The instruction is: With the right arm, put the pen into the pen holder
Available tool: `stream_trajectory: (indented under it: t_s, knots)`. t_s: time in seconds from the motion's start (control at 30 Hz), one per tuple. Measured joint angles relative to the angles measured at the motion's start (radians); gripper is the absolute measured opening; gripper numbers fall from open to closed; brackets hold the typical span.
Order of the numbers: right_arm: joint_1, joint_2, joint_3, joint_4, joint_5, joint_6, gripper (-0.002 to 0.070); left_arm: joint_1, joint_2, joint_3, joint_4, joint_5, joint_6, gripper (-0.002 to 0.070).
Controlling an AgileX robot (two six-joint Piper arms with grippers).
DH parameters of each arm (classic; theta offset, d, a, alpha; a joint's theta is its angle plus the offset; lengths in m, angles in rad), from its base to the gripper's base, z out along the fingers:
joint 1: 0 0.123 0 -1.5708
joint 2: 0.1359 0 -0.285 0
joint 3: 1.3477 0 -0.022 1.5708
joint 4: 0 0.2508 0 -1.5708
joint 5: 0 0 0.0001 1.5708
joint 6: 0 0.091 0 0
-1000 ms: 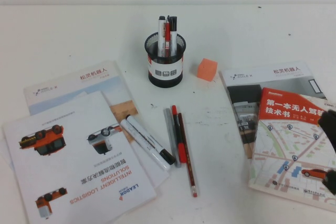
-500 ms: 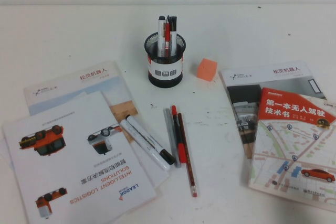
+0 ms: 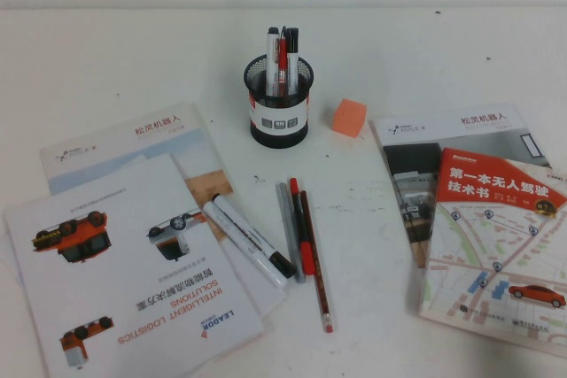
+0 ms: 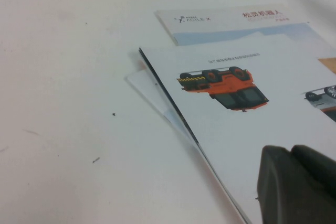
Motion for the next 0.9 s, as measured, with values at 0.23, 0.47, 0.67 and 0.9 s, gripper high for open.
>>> stream_trajectory:
  t_s: [0.23,0.47,0.67,0.9]
  knots:
    - [-0.015,-0.074,0.000,-0.325,0.204,0.333,-0.0019,0.000,0.000,0.000,0.000,0.000,0.000,-0.0003]
    - [-0.025,-0.074,0.005,-0.360,0.292,0.360,-0.0019,0.000,0.000,0.000,0.000,0.000,0.000,-0.0003]
    - [-0.025,-0.074,0.005,-0.367,0.292,0.362,-0.0019,0.000,0.000,0.000,0.000,0.000,0.000,-0.0003]
    - [-0.025,-0.074,0.005,-0.367,0.292,0.362,-0.0019,0.000,0.000,0.000,0.000,0.000,0.000,-0.0003]
